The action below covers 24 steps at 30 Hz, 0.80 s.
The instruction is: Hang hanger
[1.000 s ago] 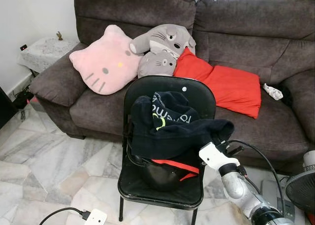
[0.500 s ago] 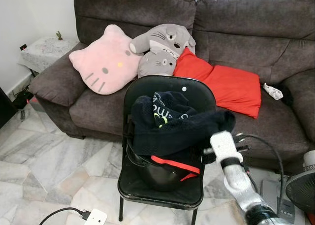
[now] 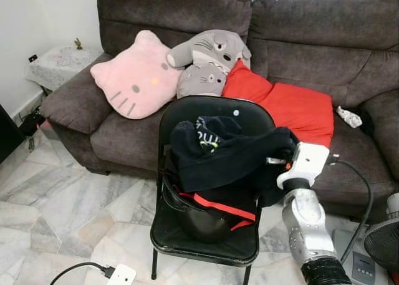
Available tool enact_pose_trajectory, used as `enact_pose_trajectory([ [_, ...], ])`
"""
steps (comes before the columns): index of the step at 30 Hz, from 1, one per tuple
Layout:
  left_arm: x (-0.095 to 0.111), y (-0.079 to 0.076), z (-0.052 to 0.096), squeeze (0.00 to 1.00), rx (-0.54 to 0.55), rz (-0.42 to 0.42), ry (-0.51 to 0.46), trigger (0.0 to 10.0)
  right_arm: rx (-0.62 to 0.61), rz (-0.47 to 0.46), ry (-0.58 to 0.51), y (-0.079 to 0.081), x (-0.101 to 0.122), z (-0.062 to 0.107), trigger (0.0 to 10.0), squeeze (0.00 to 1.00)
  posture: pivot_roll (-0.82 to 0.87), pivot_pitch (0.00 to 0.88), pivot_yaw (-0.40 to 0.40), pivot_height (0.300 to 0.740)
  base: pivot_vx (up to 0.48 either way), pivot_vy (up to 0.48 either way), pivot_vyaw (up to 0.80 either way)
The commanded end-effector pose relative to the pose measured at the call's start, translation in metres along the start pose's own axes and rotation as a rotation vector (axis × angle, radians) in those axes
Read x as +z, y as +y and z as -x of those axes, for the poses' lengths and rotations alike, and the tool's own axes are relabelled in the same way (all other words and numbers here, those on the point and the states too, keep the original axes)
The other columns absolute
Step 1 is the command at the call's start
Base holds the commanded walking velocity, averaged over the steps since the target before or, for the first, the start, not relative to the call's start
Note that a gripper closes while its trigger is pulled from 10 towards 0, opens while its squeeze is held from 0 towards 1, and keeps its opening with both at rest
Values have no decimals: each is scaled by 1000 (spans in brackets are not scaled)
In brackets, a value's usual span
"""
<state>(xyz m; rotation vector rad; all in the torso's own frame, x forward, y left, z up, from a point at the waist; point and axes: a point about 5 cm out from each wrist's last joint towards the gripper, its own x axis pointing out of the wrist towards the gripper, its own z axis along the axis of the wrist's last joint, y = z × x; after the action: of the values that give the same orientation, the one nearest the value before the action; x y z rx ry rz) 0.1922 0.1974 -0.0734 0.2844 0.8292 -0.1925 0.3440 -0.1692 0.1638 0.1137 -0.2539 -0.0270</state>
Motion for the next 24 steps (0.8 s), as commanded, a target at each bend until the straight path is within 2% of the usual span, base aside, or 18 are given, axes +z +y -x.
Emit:
enact_pose_trajectory([
  [1,-7,-1,2,0,1,-6,27,10000,3,5,-32,0,13,1,0,0,-124,70,4,740,0,0,0],
  [3,-8,-1,2,0,2,-6,28,10000,-7,-13,-81,2,34,5,0,0,-131,60,4,740,0,0,0],
  [6,-8,-1,2,0,1,-7,30,10000,-49,-33,-123,-1,55,9,0,0,-135,54,3,740,0,0,0],
  [10,-10,-1,3,0,-1,-9,33,10000,-120,-67,-152,-3,64,15,0,0,-138,41,3,740,0,0,0],
  [13,-11,0,3,0,-1,-10,35,10000,-111,-47,-146,4,60,22,0,0,-133,35,3,740,0,0,0],
  [14,-11,0,3,0,-1,-9,36,10000,-98,-33,-116,9,53,27,4745,0,-125,30,4,740,0,0,0],
  [15,-12,0,3,0,0,-8,36,10000,-98,-27,-79,12,44,31,10000,0,-119,27,6,740,0,0,0],
  [18,-13,0,4,0,3,-5,37,10000,-130,-35,-7,16,29,43,10000,0,-116,19,6,740,0,0,0],
  [24,-16,2,5,0,7,2,37,10000,-171,6,19,12,26,48,10000,0,-115,7,9,740,0,0,0],
])
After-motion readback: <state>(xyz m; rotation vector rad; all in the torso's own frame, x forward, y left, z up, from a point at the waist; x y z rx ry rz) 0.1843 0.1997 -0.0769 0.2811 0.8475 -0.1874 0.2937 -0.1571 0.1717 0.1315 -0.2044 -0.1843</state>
